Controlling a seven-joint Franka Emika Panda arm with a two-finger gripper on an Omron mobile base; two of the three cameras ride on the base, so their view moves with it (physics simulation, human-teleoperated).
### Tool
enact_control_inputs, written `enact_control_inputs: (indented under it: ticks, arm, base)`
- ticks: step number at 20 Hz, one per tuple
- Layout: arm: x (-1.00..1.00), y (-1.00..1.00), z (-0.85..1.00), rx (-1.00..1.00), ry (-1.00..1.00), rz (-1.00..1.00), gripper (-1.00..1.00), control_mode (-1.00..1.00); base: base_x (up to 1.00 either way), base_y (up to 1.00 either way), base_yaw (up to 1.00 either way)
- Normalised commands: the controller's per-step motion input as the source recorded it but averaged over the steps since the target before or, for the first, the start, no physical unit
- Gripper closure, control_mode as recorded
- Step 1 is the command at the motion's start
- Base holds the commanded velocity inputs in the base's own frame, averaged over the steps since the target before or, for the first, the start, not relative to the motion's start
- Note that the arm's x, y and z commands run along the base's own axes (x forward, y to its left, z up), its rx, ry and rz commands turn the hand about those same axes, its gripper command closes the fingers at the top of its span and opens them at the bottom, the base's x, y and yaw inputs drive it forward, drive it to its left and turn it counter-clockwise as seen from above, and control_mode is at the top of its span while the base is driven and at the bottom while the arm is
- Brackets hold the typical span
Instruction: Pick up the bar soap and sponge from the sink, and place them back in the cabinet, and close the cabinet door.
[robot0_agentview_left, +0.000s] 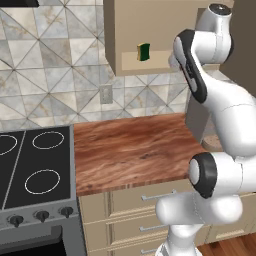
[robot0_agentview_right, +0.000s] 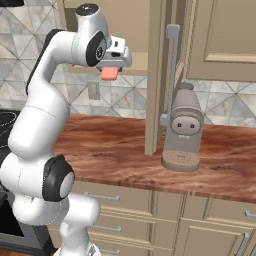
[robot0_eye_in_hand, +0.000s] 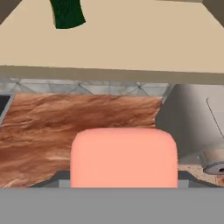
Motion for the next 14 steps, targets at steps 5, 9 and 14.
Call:
enact_control_inputs:
  ticks: [5,9,14]
  arm:
    - [1.0,-0.32,0.31,-0.15,-0.01,0.1,1.0,-1.0]
    - [0.97,-0.04,-0.04,-0.2,0.0,0.13,1.0,-1.0]
    - [0.8,-0.14,-0.06,-0.18,-0.03,0.14,1.0,-1.0]
  base:
    - [0.0,0.0,0.0]
    - [0.0,0.0,0.0]
    - [0.0,0.0,0.0]
